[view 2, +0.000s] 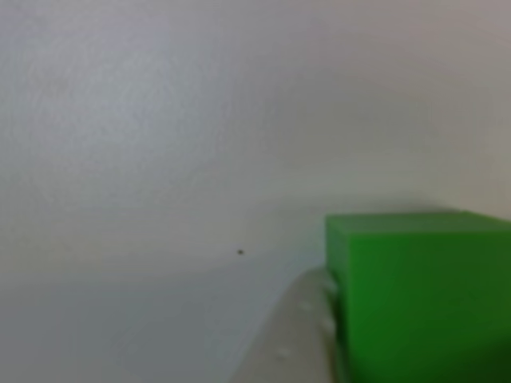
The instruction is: Pick up green cube and drop it in the blue box
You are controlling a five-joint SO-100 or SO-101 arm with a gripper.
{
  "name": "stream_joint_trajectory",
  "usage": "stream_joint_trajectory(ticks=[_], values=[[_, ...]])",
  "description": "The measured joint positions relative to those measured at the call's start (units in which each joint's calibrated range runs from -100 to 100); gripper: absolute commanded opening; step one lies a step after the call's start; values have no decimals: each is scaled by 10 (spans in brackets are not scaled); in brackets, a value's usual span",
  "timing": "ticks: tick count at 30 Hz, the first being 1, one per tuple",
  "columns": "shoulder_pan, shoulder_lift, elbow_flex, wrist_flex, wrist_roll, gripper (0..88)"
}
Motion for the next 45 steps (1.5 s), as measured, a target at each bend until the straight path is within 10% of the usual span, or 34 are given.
stream_joint_trajectory(ticks=[45], values=[[186,-194,0,-11,-1,41]])
